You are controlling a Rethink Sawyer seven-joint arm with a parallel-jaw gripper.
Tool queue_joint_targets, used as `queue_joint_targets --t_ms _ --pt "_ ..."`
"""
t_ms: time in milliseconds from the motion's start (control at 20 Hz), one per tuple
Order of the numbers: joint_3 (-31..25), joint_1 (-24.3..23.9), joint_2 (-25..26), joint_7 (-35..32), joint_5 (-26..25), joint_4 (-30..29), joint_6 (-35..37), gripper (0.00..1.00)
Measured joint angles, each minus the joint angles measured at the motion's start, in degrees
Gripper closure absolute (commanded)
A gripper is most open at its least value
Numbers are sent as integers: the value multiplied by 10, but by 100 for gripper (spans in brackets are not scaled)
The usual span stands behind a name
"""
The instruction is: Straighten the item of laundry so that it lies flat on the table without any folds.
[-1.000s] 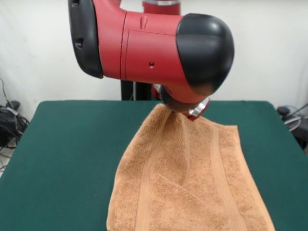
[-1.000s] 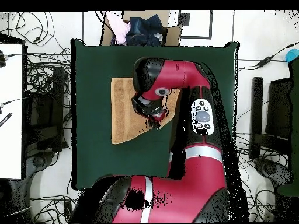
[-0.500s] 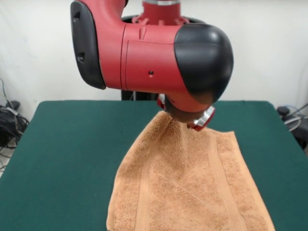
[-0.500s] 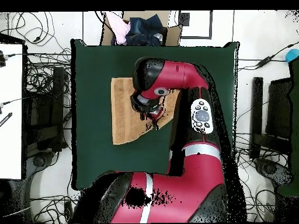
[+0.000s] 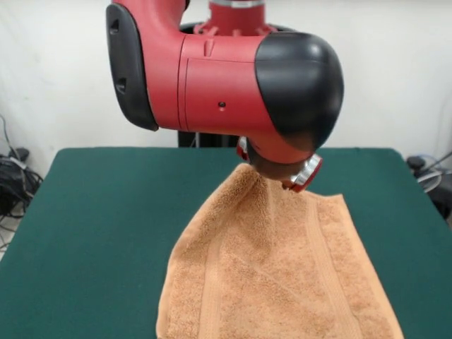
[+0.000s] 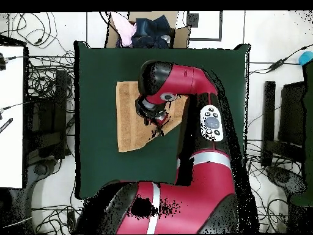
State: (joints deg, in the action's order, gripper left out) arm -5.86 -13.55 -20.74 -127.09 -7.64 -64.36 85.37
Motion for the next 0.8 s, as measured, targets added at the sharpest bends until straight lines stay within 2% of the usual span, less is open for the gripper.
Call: queue_joint_targets --t_ms 450,800 --pt "9 -2 -20 0 0 -20 -31 0" --pt "19 -10 -33 0 0 9 15 0"
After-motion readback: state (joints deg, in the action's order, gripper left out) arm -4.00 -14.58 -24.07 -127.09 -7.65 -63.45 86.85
